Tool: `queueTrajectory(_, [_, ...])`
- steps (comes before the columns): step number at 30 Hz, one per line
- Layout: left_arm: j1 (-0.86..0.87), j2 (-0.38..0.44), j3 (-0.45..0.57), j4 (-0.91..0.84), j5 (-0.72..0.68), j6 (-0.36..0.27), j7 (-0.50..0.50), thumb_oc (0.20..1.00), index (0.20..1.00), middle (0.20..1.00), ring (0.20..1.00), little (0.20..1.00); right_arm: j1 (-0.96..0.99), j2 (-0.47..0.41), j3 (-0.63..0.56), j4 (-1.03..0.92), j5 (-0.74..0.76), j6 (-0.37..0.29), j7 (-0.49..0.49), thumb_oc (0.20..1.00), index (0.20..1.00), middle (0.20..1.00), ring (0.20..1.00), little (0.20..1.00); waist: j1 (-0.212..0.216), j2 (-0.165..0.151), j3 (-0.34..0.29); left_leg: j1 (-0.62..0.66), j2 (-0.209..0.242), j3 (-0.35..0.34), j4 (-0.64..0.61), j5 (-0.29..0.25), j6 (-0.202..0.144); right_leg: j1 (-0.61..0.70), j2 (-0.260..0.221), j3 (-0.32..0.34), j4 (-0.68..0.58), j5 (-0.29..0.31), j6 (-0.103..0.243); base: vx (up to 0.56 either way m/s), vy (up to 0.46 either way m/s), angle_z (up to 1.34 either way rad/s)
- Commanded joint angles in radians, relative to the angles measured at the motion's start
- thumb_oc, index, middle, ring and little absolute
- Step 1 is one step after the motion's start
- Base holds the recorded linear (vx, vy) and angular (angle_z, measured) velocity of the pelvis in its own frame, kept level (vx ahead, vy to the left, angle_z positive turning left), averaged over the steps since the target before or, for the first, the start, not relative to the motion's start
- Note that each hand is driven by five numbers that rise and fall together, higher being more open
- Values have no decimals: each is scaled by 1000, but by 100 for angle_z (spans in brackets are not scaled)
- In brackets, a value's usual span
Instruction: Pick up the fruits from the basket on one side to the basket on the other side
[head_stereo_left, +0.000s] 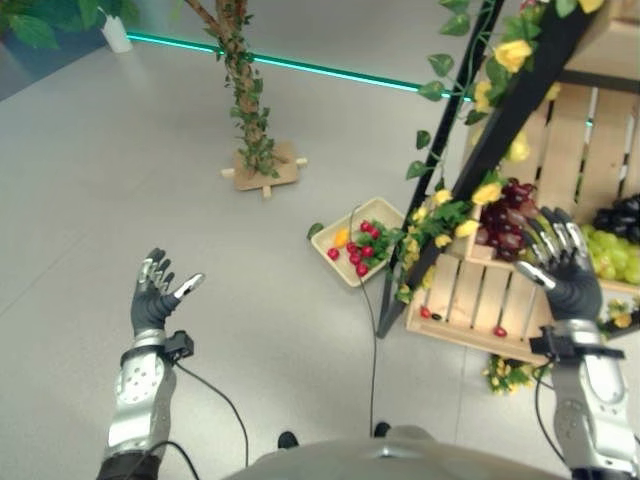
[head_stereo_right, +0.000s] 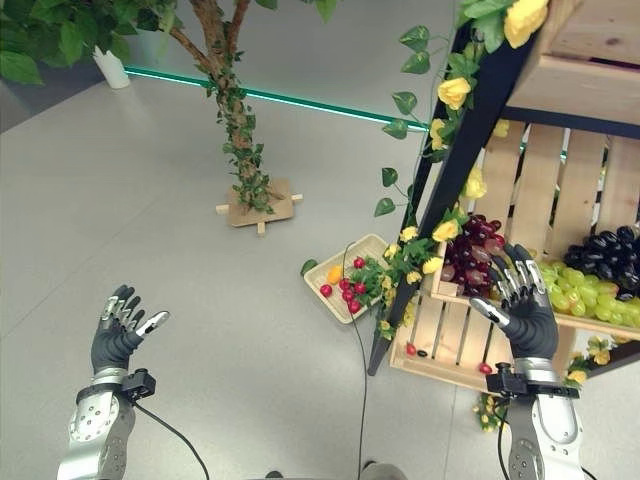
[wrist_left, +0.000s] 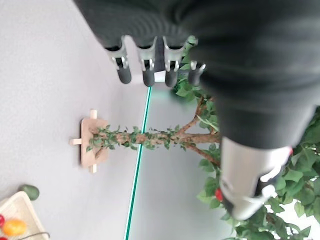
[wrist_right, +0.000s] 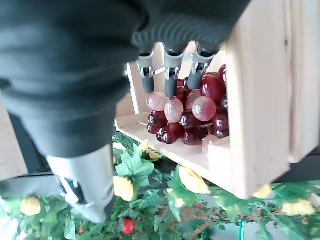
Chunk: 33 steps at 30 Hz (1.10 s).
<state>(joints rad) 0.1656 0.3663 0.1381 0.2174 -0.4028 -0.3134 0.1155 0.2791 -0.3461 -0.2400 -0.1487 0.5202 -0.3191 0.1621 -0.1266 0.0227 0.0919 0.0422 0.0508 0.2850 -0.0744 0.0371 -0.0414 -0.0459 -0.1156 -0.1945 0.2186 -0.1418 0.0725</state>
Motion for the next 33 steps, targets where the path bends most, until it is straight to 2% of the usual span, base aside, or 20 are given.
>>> queueTrajectory(1, [-84, 50, 54, -34, 32, -88, 6, 1000, 1000, 1000, 1000, 1000, -39, -10, 8, -23, -51, -33, -29, 1000, 1000, 1000, 1000, 1000, -5, -19, 35, -6, -2, -71, 57, -62, 21, -11, 42, 172, 49, 24, 61, -35, -86, 76])
queueTrajectory(2, [-85, 50, 54, -34, 32, -88, 6, 1000, 1000, 1000, 1000, 1000, -39, -10, 8, -23, -51, -33, -29, 1000, 1000, 1000, 1000, 1000, -5, -18, 35, -6, -2, -71, 57, -62, 21, -11, 42, 171, 48, 24, 61, -56, -144, 93])
queueTrajectory(5, [-82, 47, 55, -31, 26, -83, -9, 1000, 1000, 1000, 1000, 1000, -33, -14, -4, -17, -63, -36, -35, 1000, 1000, 1000, 1000, 1000, 12, -30, 29, -36, 17, -105, 77, -39, 2, 12, 66, 142, 10, -2, 28, -61, -218, 32])
queueTrajectory(9, [-84, 41, 41, -30, 14, -75, -28, 1000, 1000, 1000, 1000, 1000, -33, -22, -19, -16, -68, -40, -43, 1000, 1000, 1000, 1000, 1000, 20, -44, 39, -90, 45, -144, 143, -21, -22, 45, 89, 112, -39, -3, 4, -82, -189, 40])
queueTrajectory(10, [-88, 42, 30, -29, 13, -74, -30, 1000, 1000, 1000, 1000, 1000, -37, -30, -23, -21, -62, -44, -42, 1000, 1000, 1000, 1000, 1000, 25, -48, 48, -116, 55, -157, 158, 0, -31, 54, 98, 102, -57, -3, -6, -277, -255, 59])
queueTrajectory(11, [-98, 43, 16, -39, 11, -74, -35, 1000, 1000, 1000, 1000, 1000, -43, -43, -33, -31, -55, -53, -48, 1000, 1000, 1000, 1000, 1000, 37, -48, 71, -166, 87, -173, 151, 69, -61, 62, 107, 80, -82, -5, -11, -322, -205, 57])
queueTrajectory(12, [-102, 40, 10, -43, 9, -73, -38, 1000, 1000, 1000, 1000, 1000, -46, -48, -38, -33, -54, -56, -51, 1000, 1000, 1000, 1000, 1000, 36, -48, 81, -195, 109, -173, 140, 112, -77, 62, 108, 65, -93, -2, -13, -262, -137, 61])
queueTrajectory(13, [-103, 40, 10, -43, 9, -72, -38, 1000, 1000, 1000, 1000, 1000, -47, -48, -38, -32, -54, -57, -51, 1000, 1000, 1000, 1000, 1000, 33, -46, 80, -198, 109, -177, 137, 116, -79, 60, 109, 61, -94, -1, -14, -270, -103, 91])
queueTrajectory(14, [-115, 39, 0, -46, 4, -70, -42, 1000, 1000, 1000, 1000, 1000, -59, -63, -47, -29, -64, -59, -66, 1000, 1000, 1000, 1000, 1000, 29, -53, 90, -211, 129, -143, 133, 125, -80, 43, 97, 31, -108, 16, -13, -266, -105, 98])
queueTrajectory(16, [-112, 34, -4, -51, -3, -68, -56, 1000, 1000, 1000, 1000, 1000, -59, -70, -52, -21, -83, -58, -79, 1000, 1000, 1000, 1000, 1000, 16, -64, 93, -185, 131, -90, 198, 65, -75, 30, 76, -4, -128, 35, -11, -271, -95, 65])
queueTrajectory(17, [-113, 34, -3, -51, -3, -68, -56, 1000, 1000, 1000, 1000, 1000, -59, -70, -52, -21, -84, -59, -80, 1000, 1000, 1000, 1000, 1000, 15, -63, 92, -189, 132, -91, 200, 67, -73, 28, 77, -5, -131, 40, -11, -269, -56, 13])
queueTrajectory(18, [-104, 28, -5, -60, -7, -64, -79, 1000, 1000, 1000, 1000, 1000, -51, -74, -69, -23, -84, -57, -78, 1000, 1000, 1000, 1000, 1000, 1, -73, 85, -164, 120, -58, 298, -36, -59, 15, 57, -35, -151, 58, -16, -223, -26, 8])
queueTrajectory(20, [-94, 24, -5, -67, -3, -61, -90, 1000, 1000, 1000, 1000, 1000, -48, -75, -78, -22, -88, -56, -77, 1000, 1000, 1000, 1000, 1000, -7, -68, 75, -105, 98, -74, 367, -108, -53, 4, 51, -49, -160, 71, -21, -182, 3, 35])
queueTrajectory(21, [-94, 24, -5, -68, -2, -61, -90, 1000, 1000, 1000, 1000, 1000, -48, -75, -78, -22, -88, -56, -77, 1000, 1000, 1000, 1000, 1000, -9, -68, 76, -109, 97, -76, 369, -106, -51, 3, 50, -51, -161, 74, -21, -87, 56, 85])
queueTrajectory(23, [-80, 17, -5, -85, -4, -59, -92, 1000, 1000, 1000, 1000, 1000, -51, -74, -69, -22, -86, -52, -72, 1000, 1000, 1000, 1000, 1000, -25, -42, 71, 1, 69, -105, 372, -168, -49, -25, 52, -68, -141, 93, -17, -88, 138, 75])
queueTrajectory(24, [-81, 17, -4, -85, -4, -59, -92, 1000, 1000, 1000, 1000, 1000, -52, -74, -68, -22, -86, -52, -72, 1000, 1000, 1000, 1000, 1000, -27, -46, 69, 0, 64, -105, 366, -159, -47, -28, 48, -68, -143, 98, -17, -171, 271, 23])
queueTrajectory(25, [-80, 18, -4, -95, 0, -59, -92, 1000, 1000, 1000, 1000, 1000, -57, -74, -65, -23, -87, -51, -76, 1000, 1000, 1000, 1000, 1000, -42, -28, 68, 53, 63, -99, 349, -182, -48, -66, 35, -82, -122, 116, -8, -174, 258, 16])
queueTrajectory(27, [-86, 15, -9, -96, 2, -61, -92, 1000, 1000, 1000, 1000, 1000, -59, -67, -64, -18, -96, -54, -87, 1000, 1000, 1000, 1000, 1000, -69, -13, 59, 97, 57, -43, 247, -236, -34, -104, 2, -93, -112, 151, 23, -191, 344, 31])
queueTrajectory(30, [-104, 30, -15, -104, 3, -68, -85, 1000, 1000, 1000, 1000, 1000, -75, -66, -53, -4, -111, -55, -112, 1000, 1000, 1000, 1000, 1000, -71, -15, 73, 89, 32, -29, 212, -255, -21, -142, -43, -92, -97, 198, 51, -187, 331, 70])
queueTrajectory(33, [-88, 40, -4, -112, 6, -71, -80, 1000, 1000, 1000, 1000, 1000, -72, -70, -33, -10, -125, -43, -111, 1000, 1000, 1000, 1000, 1000, -69, -38, 97, 73, -27, -15, 224, -292, 13, -163, -106, -64, -107, 268, 95, -169, 323, 28])
